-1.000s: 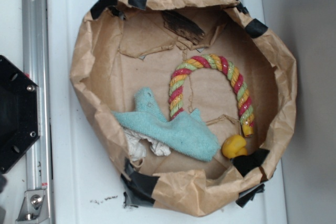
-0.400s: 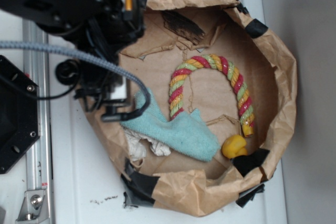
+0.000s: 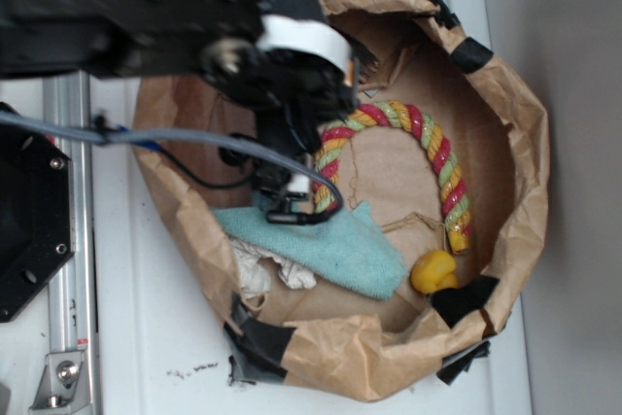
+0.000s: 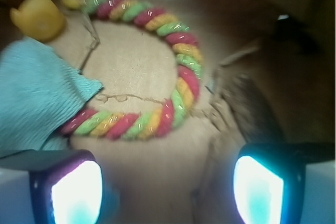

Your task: Grab the multicolored rope.

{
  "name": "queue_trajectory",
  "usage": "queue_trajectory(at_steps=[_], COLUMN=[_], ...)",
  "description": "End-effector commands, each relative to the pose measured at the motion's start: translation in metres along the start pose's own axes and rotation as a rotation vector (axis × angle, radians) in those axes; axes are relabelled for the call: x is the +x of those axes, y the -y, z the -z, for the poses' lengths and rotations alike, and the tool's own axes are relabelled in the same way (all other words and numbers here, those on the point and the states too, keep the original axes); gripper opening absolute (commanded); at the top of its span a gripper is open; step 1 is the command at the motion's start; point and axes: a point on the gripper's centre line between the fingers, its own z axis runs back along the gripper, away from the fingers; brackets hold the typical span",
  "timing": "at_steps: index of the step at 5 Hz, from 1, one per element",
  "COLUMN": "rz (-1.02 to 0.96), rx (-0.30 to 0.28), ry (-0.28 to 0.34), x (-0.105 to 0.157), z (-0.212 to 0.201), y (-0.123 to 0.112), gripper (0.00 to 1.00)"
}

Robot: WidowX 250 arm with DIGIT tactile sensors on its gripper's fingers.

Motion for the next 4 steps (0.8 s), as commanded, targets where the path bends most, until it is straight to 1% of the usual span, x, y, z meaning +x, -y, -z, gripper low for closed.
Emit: queue_trajectory(at_steps=[1,2,3,4], rz=[0.021,0.053,0.099,0.108], rx=[-0.032,-0.05,-0.04,-0.055], ry=[0.039,0.024,0.001,-0.002], x=[0.036,0.052,0.06,0.074], z=[0.011,0.03,0.048,0.062], y=[-0.022,-0.023,-0.02,-0.018], gripper=[1.0,1.0,1.0,1.0])
